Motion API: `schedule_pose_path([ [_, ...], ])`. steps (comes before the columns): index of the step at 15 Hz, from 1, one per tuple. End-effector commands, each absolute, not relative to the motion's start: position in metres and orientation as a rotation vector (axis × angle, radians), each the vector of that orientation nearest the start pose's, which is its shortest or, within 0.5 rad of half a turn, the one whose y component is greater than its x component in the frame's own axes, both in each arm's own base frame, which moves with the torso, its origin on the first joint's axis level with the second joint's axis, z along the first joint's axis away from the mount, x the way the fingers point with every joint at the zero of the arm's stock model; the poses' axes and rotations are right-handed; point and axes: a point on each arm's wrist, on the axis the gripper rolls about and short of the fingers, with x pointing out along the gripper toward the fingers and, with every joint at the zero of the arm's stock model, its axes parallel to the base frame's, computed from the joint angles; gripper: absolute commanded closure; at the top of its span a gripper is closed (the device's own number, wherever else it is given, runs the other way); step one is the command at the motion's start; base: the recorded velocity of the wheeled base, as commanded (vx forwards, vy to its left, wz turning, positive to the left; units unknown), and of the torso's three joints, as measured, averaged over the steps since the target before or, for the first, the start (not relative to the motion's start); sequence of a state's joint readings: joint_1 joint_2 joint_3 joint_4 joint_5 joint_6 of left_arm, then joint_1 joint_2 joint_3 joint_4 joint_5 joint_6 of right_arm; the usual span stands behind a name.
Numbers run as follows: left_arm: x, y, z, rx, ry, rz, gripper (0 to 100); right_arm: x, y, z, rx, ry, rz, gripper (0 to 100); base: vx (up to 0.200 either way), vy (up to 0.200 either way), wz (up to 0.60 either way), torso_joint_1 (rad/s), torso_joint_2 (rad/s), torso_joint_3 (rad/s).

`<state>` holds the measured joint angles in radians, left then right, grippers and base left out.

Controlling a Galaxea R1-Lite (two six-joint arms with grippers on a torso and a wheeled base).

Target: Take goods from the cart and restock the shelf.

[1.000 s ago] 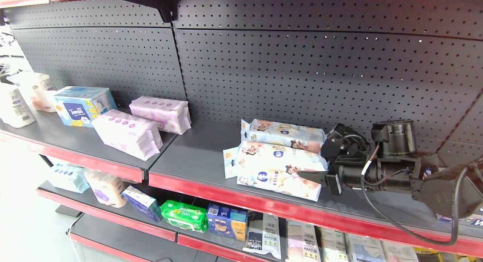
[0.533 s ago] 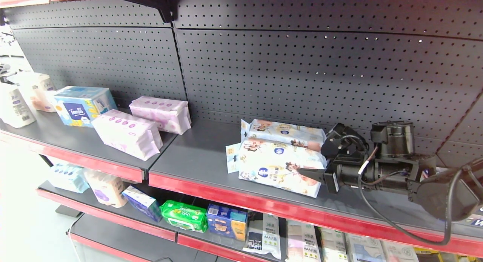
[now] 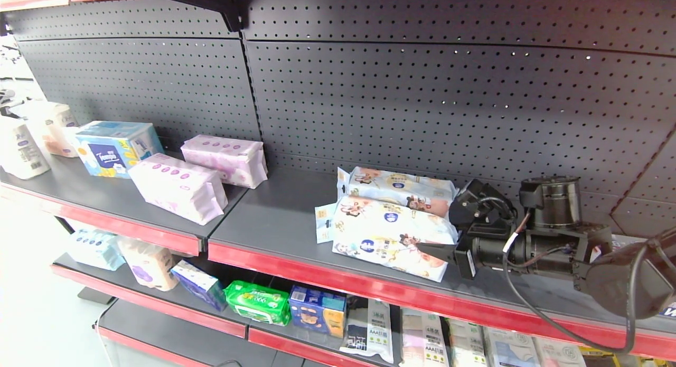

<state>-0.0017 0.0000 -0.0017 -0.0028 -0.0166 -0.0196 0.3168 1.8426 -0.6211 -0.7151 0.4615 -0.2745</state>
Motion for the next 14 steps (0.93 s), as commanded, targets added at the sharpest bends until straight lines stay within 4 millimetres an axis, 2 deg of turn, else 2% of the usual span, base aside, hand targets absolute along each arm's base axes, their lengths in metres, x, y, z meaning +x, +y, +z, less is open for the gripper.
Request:
schedule_pose_path([
  [1,-0.0229,-0.0003,0.0762,-0.020,-0.004,-0.018,0,0.2776,0.1039,0.0993,-0.216,0.411,0.843,100,0.000,0.000,0.00,0.000,0.00,0.000],
  [14,-0.0229,-0.0003,0.0762,-0.020,-0.004,-0.018,0,0.2820,0.1071,0.1022,-0.251,0.365,0.891,100,0.000,0.000,0.00,0.000,0.00,0.000],
])
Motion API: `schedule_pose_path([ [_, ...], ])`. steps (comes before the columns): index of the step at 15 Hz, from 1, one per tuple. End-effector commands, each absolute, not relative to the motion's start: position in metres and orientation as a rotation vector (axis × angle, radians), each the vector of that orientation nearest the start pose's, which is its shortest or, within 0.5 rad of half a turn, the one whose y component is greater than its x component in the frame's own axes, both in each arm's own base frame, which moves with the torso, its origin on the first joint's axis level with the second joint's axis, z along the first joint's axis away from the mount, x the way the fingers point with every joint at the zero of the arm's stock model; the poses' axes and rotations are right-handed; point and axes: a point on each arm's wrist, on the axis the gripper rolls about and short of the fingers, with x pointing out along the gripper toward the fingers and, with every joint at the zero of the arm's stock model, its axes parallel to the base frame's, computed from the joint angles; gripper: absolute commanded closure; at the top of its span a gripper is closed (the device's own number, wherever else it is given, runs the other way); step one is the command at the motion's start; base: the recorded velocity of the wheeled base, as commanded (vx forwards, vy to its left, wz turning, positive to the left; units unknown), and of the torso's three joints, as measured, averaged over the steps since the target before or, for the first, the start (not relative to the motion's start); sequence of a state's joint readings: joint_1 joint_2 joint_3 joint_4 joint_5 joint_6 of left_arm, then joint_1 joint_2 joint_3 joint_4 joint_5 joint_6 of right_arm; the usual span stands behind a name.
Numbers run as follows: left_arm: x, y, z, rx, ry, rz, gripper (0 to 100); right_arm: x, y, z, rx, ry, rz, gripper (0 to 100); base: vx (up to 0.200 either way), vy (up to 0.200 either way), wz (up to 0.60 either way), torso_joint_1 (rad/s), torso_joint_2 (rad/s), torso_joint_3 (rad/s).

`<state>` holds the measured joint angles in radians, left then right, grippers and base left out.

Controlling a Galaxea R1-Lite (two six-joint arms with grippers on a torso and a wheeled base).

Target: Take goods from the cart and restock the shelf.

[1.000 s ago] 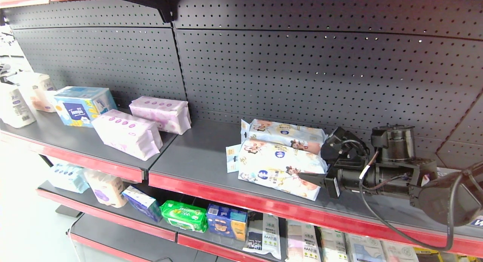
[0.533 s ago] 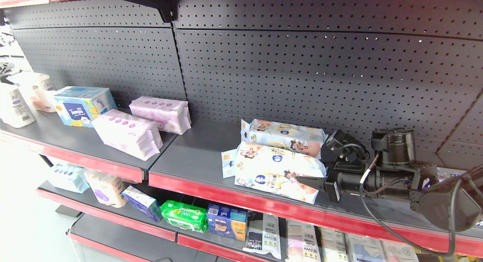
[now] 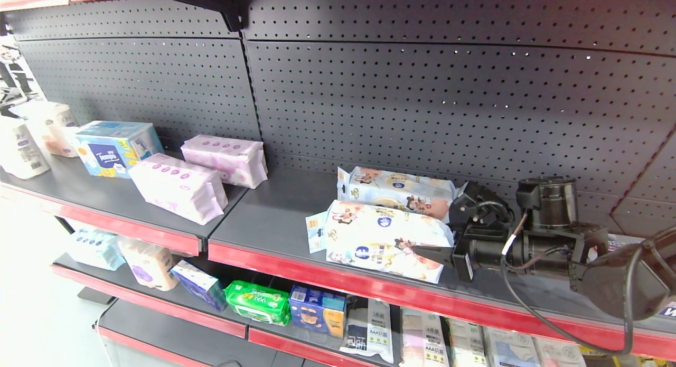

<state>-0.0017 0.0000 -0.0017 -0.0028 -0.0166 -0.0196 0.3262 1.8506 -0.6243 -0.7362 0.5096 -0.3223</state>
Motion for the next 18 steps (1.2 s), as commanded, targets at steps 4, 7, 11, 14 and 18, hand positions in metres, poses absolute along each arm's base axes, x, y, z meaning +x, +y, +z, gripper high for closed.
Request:
schedule_pose_path([
  [4,-0.0229,-0.0003,0.0762,-0.020,-0.004,-0.018,0,0.2815,0.1060,0.1012,-0.251,0.369,0.889,100,0.000,0.000,0.00,0.000,0.00,0.000],
  [7,-0.0229,-0.0003,0.0762,-0.020,-0.004,-0.018,0,0.2822,0.1059,0.1015,-0.294,0.345,0.904,100,0.000,0.000,0.00,0.000,0.00,0.000],
  [11,-0.0229,-0.0003,0.0762,-0.020,-0.004,-0.018,0,0.2817,0.1059,0.1016,-0.313,0.333,0.915,100,0.000,0.000,0.00,0.000,0.00,0.000],
  [14,-0.0229,-0.0003,0.0762,-0.020,-0.004,-0.018,0,0.2809,0.1046,0.1016,-0.311,0.336,0.912,100,0.000,0.000,0.00,0.000,0.00,0.000],
  [18,-0.0229,-0.0003,0.0762,-0.020,-0.004,-0.018,0,0.2798,0.1043,0.1002,-0.307,0.345,0.910,100,0.000,0.000,0.00,0.000,0.00,0.000],
])
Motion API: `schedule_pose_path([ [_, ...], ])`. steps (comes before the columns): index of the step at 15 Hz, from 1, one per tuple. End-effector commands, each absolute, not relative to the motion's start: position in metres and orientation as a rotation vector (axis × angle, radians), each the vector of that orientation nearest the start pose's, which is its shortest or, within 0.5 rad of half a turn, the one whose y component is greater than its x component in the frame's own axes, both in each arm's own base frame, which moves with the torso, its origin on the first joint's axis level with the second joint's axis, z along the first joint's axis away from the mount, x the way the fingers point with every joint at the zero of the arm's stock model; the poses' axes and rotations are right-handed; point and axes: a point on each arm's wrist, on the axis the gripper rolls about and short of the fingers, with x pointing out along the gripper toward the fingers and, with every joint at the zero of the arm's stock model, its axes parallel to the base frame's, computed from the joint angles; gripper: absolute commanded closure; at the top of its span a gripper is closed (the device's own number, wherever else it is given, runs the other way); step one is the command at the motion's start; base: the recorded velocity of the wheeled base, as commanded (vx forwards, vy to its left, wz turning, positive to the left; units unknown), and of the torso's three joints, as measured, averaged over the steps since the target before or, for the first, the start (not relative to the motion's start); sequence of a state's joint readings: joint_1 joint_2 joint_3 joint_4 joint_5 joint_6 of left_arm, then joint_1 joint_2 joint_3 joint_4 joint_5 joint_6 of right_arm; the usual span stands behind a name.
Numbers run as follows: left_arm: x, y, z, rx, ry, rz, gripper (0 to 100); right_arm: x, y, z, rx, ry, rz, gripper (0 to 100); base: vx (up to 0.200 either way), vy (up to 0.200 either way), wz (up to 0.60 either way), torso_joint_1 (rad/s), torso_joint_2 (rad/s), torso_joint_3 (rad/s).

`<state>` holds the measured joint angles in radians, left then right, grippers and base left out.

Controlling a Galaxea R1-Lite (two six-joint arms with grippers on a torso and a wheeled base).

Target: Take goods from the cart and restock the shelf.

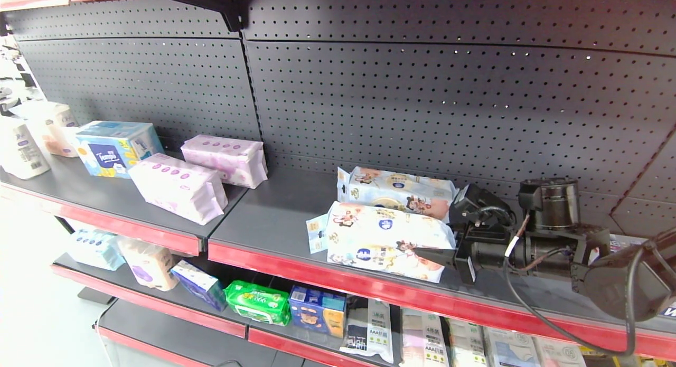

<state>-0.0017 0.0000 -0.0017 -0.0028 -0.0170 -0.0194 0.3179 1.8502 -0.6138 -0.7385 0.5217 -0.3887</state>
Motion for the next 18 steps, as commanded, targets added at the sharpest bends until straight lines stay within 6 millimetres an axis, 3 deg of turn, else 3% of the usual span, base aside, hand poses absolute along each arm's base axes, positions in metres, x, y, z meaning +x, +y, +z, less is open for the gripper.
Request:
schedule_pose_path([
  [1,-0.0229,-0.0003,0.0762,-0.020,-0.004,-0.018,0,0.2797,0.1047,0.1002,-0.304,0.346,0.911,100,0.000,0.000,0.00,0.000,0.00,0.000],
  [10,-0.0229,-0.0003,0.0762,-0.020,-0.004,-0.018,0,0.2802,0.1054,0.0992,-0.315,0.343,0.917,100,0.000,0.000,0.00,0.000,0.00,0.000],
  [11,-0.0229,-0.0003,0.0762,-0.020,-0.004,-0.018,0,0.2800,0.1058,0.0992,-0.315,0.343,0.918,0,0.000,0.000,0.00,0.000,0.00,0.000],
  [18,-0.0229,-0.0003,0.0762,-0.020,-0.004,-0.018,0,0.2801,0.1029,0.1019,-0.301,0.342,0.904,0,0.000,0.000,0.00,0.000,0.00,0.000],
])
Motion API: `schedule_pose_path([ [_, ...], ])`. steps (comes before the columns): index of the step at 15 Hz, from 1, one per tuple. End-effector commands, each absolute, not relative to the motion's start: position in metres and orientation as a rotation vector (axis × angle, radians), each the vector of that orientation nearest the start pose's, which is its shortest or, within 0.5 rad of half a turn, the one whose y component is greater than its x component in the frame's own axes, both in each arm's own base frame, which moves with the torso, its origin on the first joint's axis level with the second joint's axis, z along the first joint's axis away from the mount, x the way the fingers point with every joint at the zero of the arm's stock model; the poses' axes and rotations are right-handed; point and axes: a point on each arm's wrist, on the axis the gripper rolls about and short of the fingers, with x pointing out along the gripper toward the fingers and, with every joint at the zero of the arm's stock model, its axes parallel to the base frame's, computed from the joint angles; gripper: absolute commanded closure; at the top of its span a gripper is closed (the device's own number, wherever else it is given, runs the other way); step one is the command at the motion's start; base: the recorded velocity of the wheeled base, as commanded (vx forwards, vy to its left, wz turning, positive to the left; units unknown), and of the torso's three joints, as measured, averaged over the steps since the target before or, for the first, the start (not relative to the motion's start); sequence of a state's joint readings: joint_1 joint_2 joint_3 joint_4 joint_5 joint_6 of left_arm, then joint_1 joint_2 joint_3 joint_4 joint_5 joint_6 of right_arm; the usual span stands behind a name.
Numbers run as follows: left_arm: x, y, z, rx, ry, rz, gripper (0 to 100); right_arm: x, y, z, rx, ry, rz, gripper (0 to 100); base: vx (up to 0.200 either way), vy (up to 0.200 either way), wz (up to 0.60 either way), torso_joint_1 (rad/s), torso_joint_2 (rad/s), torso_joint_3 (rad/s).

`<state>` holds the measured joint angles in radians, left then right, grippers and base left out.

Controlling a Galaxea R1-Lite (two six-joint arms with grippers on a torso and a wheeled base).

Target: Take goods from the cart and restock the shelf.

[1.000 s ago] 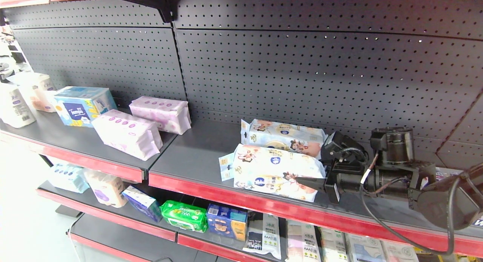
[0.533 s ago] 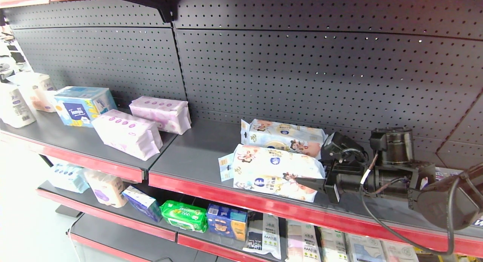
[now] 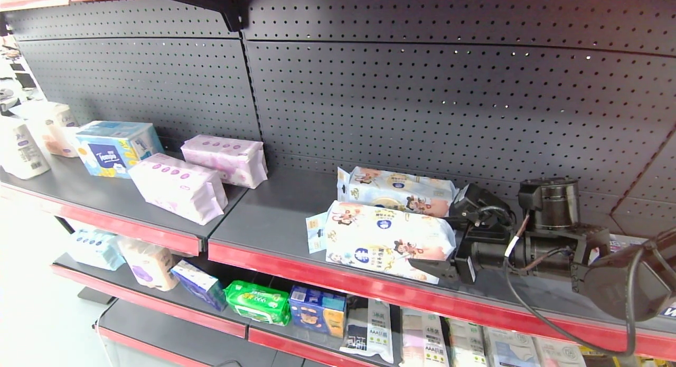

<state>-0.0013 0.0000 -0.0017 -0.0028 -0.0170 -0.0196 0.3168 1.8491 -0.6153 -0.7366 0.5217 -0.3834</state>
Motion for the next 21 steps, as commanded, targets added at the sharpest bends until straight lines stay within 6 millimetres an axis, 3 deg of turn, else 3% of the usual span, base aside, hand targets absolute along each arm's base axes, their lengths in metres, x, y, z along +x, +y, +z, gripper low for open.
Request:
schedule_pose_path([
  [1,-0.023,0.000,0.076,-0.020,-0.004,-0.018,0,0.280,0.098,0.107,-0.295,0.329,0.885,0,0.000,0.000,0.00,0.000,0.00,0.000],
  [11,-0.023,0.000,0.076,-0.020,-0.004,-0.018,0,0.258,0.084,0.137,-0.128,0.314,0.839,0,0.000,0.000,0.00,0.000,0.00,0.000],
  [14,-0.023,0.000,0.076,-0.020,-0.004,-0.018,0,0.251,0.080,0.155,0.146,0.372,0.769,0,0.000,0.000,0.00,0.000,0.00,0.000],
  [17,-0.023,0.000,0.076,-0.020,-0.004,-0.018,0,0.254,0.071,0.148,0.311,0.477,0.566,0,0.000,0.000,0.00,0.000,0.00,0.000],
  [21,-0.023,0.000,0.076,-0.020,-0.004,-0.018,0,0.261,0.068,0.123,0.214,0.571,0.344,0,0.000,0.000,0.00,0.000,0.00,0.000],
])
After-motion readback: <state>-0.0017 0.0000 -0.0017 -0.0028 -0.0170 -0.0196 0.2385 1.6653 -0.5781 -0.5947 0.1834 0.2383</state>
